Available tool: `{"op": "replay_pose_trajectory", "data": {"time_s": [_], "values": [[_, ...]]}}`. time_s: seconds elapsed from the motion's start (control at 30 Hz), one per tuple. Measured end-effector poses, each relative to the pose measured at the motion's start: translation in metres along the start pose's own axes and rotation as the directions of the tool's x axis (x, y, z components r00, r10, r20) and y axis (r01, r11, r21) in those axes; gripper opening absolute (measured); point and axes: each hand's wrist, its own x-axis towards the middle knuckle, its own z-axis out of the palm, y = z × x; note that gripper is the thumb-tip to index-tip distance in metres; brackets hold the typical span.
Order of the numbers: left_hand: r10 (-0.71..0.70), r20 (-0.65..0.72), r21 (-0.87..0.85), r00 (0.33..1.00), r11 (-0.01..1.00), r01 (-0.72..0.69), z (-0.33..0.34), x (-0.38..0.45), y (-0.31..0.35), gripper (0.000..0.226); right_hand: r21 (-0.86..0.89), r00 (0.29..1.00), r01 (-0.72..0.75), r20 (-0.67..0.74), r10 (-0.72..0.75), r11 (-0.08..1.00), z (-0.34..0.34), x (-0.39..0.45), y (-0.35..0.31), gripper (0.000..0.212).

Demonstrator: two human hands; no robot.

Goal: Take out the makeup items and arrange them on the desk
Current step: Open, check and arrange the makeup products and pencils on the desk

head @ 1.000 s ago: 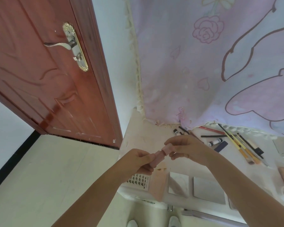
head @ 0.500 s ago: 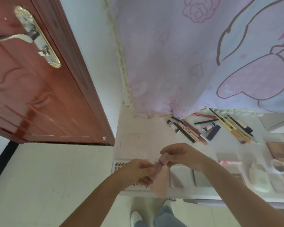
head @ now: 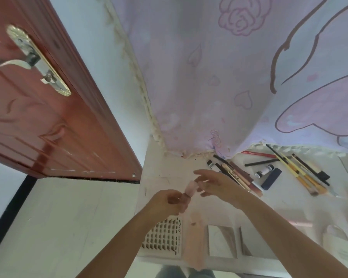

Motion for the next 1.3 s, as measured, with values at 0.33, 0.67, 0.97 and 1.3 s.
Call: {"op": "replay_pose_trajectory", "data": {"time_s": [0.33,0.67,0.97,1.3], "values": [[0.182,-0.239,0.263,0.954,0.958,-0.116,-0.065,0.091,-0.014,0.009,-0.851,0.981,-0.188,-0.183,0.058,0.490,0.021,0.053,0.071,0.056],[0.229,-0.111,0.367,0.967,0.914,-0.175,-0.082,0.141,-0.021,0.020,-0.821,0.966,-0.259,-0.213,0.148,0.509,0.020,0.053,0.075,0.057],[0.290,-0.004,0.445,0.957,0.858,-0.258,-0.087,0.145,-0.021,0.013,-0.775,0.931,-0.363,-0.319,0.175,0.518,0.029,-0.006,0.062,0.037],[0.267,-0.001,0.552,0.964,0.804,-0.222,-0.079,0.144,-0.017,0.004,-0.780,0.935,-0.354,-0.291,0.201,0.516,0.046,-0.055,0.083,0.054]]}}
